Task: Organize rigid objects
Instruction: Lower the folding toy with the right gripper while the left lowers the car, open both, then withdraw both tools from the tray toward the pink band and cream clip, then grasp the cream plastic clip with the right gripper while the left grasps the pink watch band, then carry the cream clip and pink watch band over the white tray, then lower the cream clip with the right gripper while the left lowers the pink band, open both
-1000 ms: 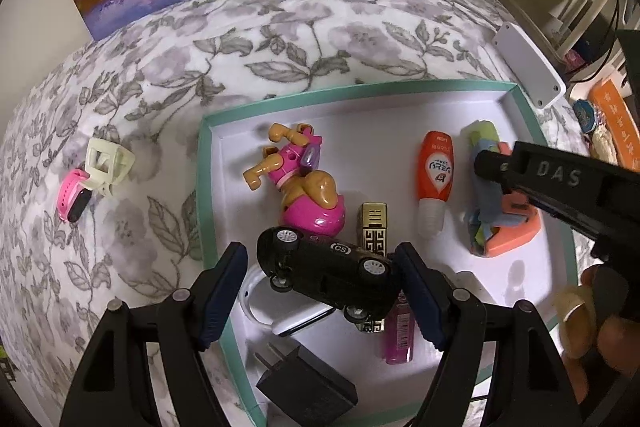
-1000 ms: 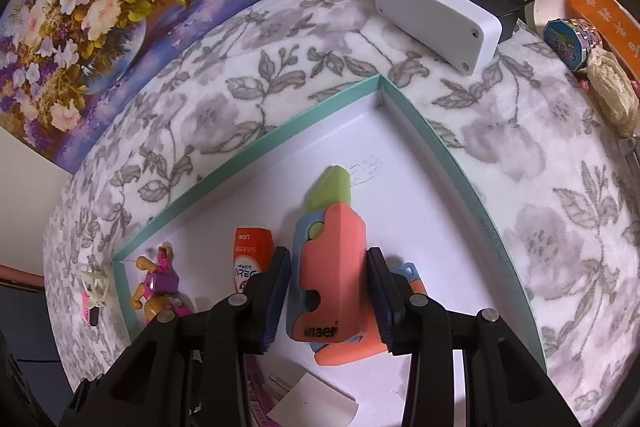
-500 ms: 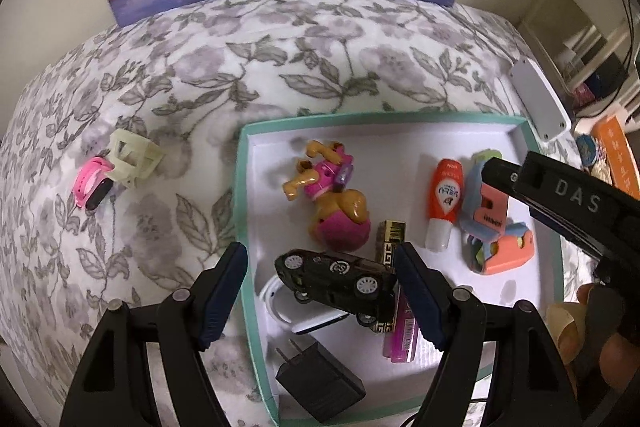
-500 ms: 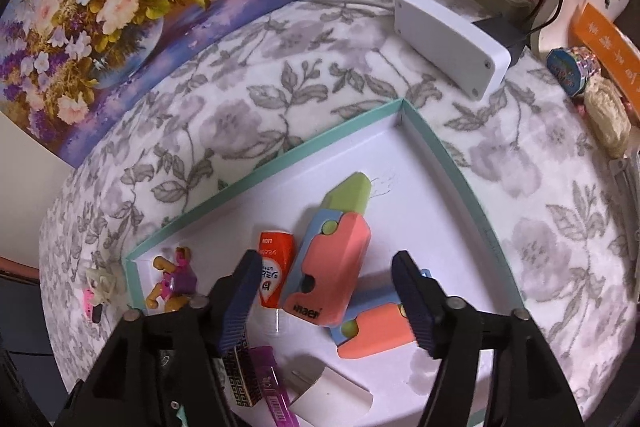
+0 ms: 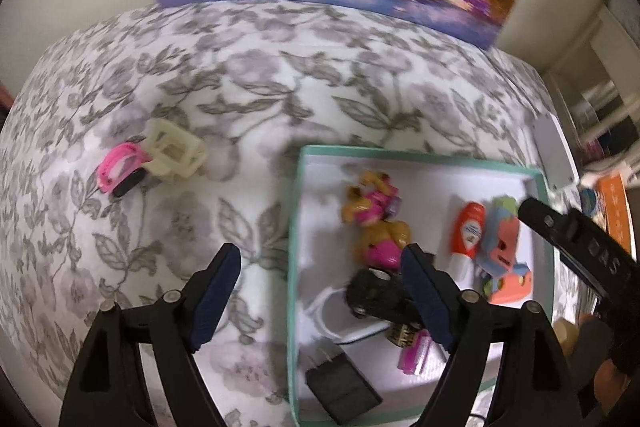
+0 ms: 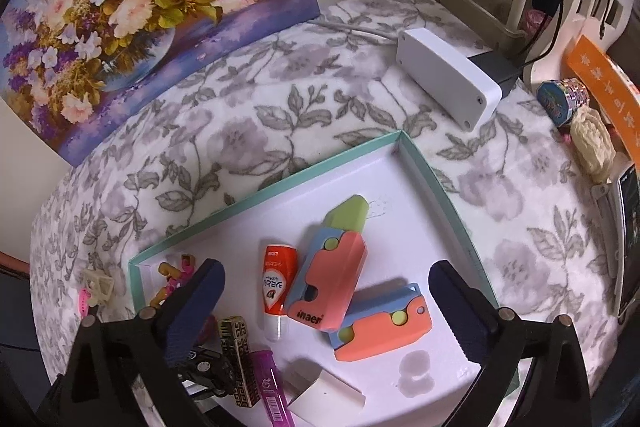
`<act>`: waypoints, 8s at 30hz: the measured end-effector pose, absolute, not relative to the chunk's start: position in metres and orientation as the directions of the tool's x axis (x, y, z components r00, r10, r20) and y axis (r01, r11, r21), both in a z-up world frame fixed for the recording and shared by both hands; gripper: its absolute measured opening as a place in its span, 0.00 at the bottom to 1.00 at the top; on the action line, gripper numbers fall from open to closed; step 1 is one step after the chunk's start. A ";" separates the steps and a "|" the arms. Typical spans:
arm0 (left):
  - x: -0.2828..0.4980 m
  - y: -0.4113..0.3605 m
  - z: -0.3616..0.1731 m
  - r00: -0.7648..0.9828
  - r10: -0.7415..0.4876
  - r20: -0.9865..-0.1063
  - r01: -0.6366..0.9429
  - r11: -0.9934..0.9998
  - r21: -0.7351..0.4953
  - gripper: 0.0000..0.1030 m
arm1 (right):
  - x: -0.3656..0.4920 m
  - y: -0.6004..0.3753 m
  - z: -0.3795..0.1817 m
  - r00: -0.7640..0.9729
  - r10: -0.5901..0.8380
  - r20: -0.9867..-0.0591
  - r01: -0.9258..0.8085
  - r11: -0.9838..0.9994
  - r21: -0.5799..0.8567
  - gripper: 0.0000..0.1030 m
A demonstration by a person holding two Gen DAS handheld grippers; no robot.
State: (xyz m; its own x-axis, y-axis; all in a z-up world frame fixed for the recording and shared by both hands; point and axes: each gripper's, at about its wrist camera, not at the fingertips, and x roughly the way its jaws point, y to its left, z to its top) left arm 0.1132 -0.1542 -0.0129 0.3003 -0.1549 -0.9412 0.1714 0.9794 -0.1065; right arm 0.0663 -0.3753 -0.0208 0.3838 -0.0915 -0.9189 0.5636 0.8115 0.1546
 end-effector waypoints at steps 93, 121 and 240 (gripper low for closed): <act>0.213 0.097 -0.075 0.341 -0.030 -0.940 -0.348 0.924 -0.155 0.94 | 0.216 -0.097 -0.091 0.416 0.138 -0.899 0.033 0.986 0.166 0.64; 0.216 0.053 -0.083 0.343 -0.158 -0.926 -0.203 0.950 -0.237 0.94 | 0.191 -0.146 -0.065 0.514 0.164 -0.842 0.129 0.956 0.264 0.60; 0.002 -0.191 -0.049 0.333 -0.168 -0.928 0.411 0.912 -0.017 0.81 | -0.022 -0.307 -0.036 0.335 -0.002 -0.942 0.515 0.838 0.181 0.73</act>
State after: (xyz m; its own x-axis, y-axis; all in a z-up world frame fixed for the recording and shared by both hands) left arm 0.0018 -0.1907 -0.0487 0.3335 -0.1677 -0.9277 0.4106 0.9116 -0.0172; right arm -0.0219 -0.3071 -0.0362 0.3353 -0.0021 -0.9421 0.5154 0.8375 0.1815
